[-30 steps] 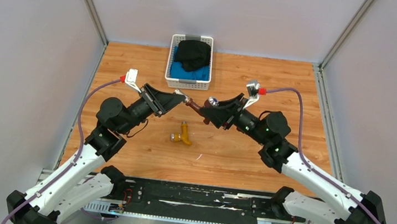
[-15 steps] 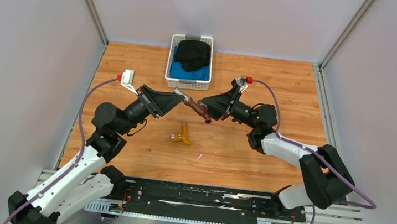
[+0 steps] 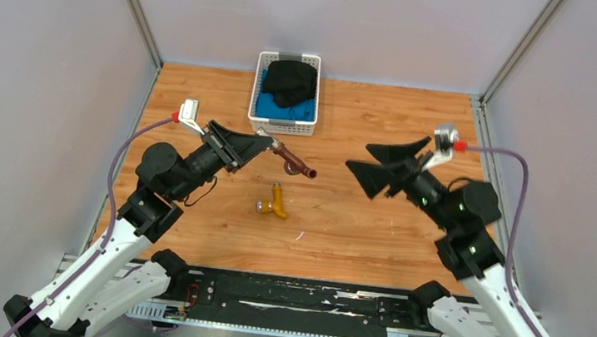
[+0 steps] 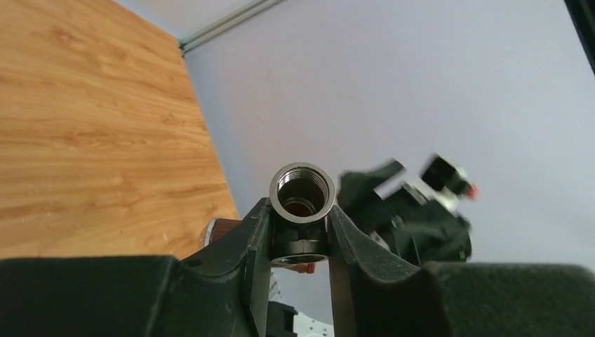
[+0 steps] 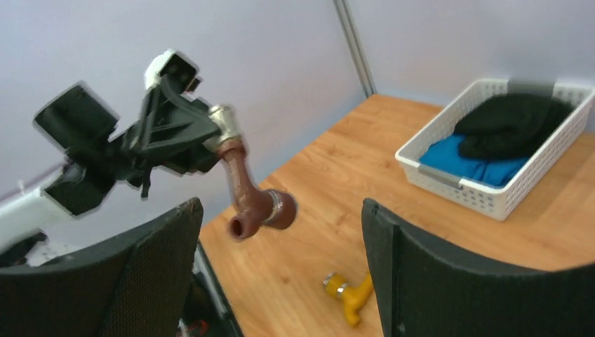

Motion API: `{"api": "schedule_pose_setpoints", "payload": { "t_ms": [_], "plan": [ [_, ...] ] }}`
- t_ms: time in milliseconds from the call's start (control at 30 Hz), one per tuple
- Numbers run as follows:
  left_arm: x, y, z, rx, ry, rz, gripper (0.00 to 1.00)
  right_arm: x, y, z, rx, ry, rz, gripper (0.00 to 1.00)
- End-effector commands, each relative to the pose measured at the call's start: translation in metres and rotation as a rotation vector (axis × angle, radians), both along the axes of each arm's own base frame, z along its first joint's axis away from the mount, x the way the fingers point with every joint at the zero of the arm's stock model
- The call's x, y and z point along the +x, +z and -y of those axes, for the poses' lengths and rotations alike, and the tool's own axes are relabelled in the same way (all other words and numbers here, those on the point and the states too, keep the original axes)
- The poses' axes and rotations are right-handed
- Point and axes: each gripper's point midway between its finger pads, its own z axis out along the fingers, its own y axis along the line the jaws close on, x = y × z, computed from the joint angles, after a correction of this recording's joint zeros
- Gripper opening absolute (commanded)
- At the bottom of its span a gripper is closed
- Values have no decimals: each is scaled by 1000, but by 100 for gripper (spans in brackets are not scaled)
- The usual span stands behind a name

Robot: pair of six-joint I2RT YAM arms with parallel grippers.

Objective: Install the water faucets
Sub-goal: Screw the water faucet onto the adaptor.

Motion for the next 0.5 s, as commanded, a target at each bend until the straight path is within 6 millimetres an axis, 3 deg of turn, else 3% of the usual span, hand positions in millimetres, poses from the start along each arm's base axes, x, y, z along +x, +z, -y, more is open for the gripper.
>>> {"api": "schedule_pose_setpoints", "payload": {
  "t_ms": [0, 167, 267, 467],
  "plan": [
    [10, -10, -5, -34, 53, -161, 0, -13, -28, 16, -348, -188, 424, 82],
    [14, -21, -2, -46, 52, -249, 0, -33, -42, -21, -519, -96, 612, 83],
    [14, -20, -3, -51, 55, -244, 0, -41, -47, -44, -483, -47, 632, 85],
    [12, -19, -4, -46, 54, -228, 0, -35, -55, -76, -415, 7, 564, 86]
  ]
}}
